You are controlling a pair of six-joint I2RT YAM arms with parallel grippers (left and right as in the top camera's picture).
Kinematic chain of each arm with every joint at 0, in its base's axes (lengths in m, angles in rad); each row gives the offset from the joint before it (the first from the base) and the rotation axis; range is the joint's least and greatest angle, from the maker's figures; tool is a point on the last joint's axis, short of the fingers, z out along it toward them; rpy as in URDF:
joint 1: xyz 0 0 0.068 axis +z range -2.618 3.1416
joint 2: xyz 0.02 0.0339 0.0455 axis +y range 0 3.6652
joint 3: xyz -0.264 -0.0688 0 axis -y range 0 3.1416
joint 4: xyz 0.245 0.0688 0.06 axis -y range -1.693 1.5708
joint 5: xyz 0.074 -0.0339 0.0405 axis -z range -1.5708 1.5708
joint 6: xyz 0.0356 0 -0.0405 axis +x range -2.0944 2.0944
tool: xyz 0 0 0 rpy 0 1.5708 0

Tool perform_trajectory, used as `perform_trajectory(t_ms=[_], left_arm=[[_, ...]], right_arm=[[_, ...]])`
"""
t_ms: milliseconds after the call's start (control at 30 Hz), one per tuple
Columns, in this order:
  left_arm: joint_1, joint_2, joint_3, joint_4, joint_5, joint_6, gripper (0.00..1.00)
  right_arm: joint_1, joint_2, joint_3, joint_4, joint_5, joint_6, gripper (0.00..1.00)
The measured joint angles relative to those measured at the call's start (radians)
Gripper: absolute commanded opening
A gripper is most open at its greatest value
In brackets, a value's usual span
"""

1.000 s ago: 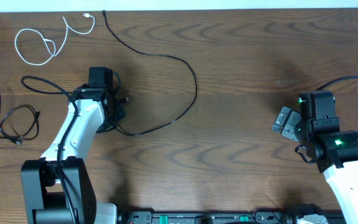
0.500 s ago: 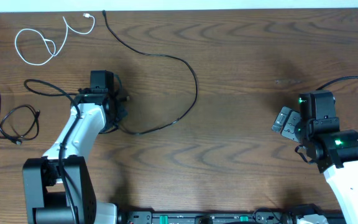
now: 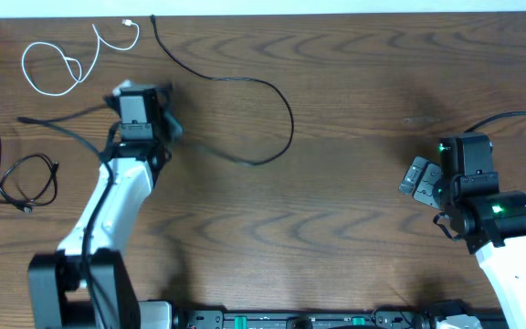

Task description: Untangle cables

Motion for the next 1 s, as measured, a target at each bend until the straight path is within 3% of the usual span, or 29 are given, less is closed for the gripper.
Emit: perform_trajectory(t_ms=[133,300,633,1000], left_arm=[[0.0,-0.06,0.013,0.24,0.096,0.077,0.07],[-0.001,-0.04,0.126,0.261,0.168,0.143,0.07],[0.017,0.245,0.477,0.282,0.182,0.327,0.07],[0.085,0.558,0.503,0.491,0.143,0.404,0.07]], right_arm=[[0.0,0.0,0.0,0.0,0.0,0.0,0.99],[0.0,0.0,0.0,0.0,0.0,0.0,0.99],[0.0,0.0,0.0,0.0,0.0,0.0,0.99],[0.0,0.0,0.0,0.0,0.0,0.0,0.99]])
